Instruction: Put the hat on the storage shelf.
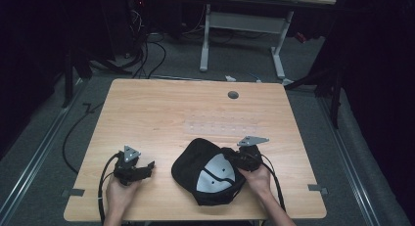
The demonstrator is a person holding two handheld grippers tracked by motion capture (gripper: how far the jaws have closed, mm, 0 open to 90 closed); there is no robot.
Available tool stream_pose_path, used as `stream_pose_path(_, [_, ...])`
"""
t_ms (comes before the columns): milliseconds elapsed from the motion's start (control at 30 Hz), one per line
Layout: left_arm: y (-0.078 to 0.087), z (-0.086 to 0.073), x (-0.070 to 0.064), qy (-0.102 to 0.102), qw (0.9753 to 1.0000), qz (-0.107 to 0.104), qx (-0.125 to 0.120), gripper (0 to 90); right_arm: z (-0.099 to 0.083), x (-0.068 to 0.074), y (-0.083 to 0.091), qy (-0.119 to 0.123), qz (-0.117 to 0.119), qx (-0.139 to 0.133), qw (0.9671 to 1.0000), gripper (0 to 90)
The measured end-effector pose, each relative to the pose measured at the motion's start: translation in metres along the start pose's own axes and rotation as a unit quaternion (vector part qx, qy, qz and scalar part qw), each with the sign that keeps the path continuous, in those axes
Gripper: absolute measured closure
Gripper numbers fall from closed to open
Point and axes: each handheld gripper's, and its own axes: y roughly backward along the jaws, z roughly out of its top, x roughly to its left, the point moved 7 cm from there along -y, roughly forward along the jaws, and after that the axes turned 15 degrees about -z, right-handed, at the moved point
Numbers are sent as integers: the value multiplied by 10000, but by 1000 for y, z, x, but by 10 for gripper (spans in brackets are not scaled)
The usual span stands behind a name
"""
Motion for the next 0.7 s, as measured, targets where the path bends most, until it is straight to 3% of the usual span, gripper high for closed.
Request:
stream_pose_path(300, [-1, 0, 1, -14, 10000, 69, 17, 210, 1, -6, 12, -124, -48, -102, 9999, 819])
stream_pose_path(367, [1, 0, 0, -144, 9998, 109, -12, 241, 1, -7, 17, -143, -74, -112, 9998, 822])
stream_pose_path(700, [6, 1, -30, -143, 9989, -436, -30, 246, 0, -14, 31, -282, -108, -195, 9994, 824])
